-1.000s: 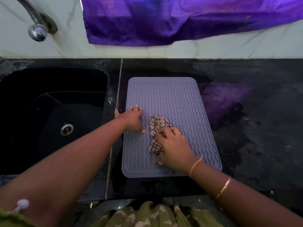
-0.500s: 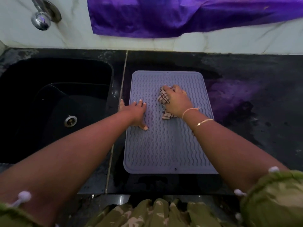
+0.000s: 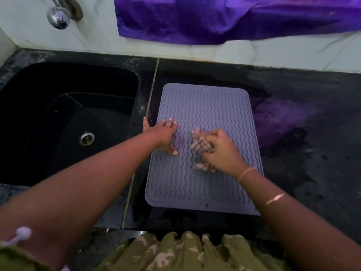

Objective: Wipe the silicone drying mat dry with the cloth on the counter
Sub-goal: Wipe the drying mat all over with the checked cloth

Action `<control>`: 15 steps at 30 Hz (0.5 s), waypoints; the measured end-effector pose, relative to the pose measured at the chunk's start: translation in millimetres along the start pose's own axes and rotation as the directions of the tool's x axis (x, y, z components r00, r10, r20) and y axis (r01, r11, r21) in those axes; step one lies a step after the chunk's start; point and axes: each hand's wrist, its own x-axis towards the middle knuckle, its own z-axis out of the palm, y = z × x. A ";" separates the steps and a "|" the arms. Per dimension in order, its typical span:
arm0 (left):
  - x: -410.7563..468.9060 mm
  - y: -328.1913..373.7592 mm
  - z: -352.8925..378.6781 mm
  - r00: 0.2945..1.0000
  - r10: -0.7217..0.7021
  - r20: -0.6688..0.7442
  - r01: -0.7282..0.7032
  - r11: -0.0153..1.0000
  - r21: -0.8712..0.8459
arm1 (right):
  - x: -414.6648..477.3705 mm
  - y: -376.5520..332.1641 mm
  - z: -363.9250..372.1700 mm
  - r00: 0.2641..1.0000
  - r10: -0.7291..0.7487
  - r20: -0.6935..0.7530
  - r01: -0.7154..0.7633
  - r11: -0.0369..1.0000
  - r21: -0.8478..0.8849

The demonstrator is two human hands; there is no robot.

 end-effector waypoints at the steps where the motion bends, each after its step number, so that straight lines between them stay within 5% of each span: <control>1: -1.0 2.1 -1.6 1.000 -0.006 0.008 0.006 1.000 0.000 | 11.8 -0.9 -7.6 0.999 0.025 -0.040 -0.020 0.995 0.100; 5: -2.3 13.9 -8.6 0.997 -0.062 0.037 0.062 0.998 0.021 | 63.7 -3.3 -27.5 0.990 0.091 -0.110 -0.072 0.983 0.171; 8: -2.3 17.5 -10.9 0.995 -0.091 0.047 0.088 0.994 0.061 | 79.9 -0.3 -22.4 0.992 0.123 0.041 -0.119 0.988 -0.102; 11: -1.9 14.3 -8.5 0.995 -0.094 0.025 0.092 0.993 0.076 | 65.0 -2.4 -10.3 0.994 -0.003 0.110 0.041 0.938 -0.344; 15: -1.3 11.9 -6.3 0.995 -0.098 0.024 0.096 0.993 0.070 | 24.2 -4.7 -8.7 0.956 -0.175 0.238 0.256 0.891 -0.376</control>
